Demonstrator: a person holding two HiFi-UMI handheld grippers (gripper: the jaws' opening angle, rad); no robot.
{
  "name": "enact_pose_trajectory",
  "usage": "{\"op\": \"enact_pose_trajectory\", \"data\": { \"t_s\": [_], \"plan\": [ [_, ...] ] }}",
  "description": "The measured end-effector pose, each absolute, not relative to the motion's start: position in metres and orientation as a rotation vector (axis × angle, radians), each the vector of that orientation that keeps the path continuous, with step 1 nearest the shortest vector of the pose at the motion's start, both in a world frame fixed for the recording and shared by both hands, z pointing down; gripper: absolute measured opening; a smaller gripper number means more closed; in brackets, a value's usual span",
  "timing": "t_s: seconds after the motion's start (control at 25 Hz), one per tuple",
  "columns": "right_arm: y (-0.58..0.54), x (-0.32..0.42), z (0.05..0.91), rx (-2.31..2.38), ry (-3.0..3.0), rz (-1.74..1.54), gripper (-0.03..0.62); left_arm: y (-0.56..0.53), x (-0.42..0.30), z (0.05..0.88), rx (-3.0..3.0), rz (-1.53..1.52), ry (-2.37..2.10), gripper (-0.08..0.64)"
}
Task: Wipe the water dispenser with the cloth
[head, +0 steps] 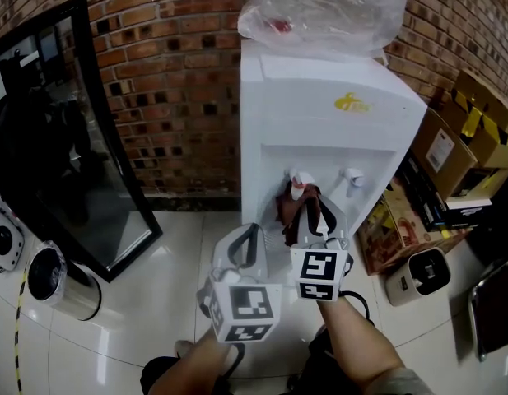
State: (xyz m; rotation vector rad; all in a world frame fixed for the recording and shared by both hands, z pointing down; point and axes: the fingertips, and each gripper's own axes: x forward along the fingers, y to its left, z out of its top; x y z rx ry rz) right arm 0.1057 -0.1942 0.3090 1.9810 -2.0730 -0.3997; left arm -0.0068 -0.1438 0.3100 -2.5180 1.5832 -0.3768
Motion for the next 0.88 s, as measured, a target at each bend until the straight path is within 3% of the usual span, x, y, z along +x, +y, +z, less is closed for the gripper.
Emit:
{"op": "enact_pose_trajectory", "data": {
  "t_s": [0.88],
  "plan": [
    [-0.186, 0.186, 0.303, 2.128, -1.927, -0.313, 0.072, -0.144, 0.056, 0.313, -2.614, -0.319, 1.458, 0.0]
  ]
}}
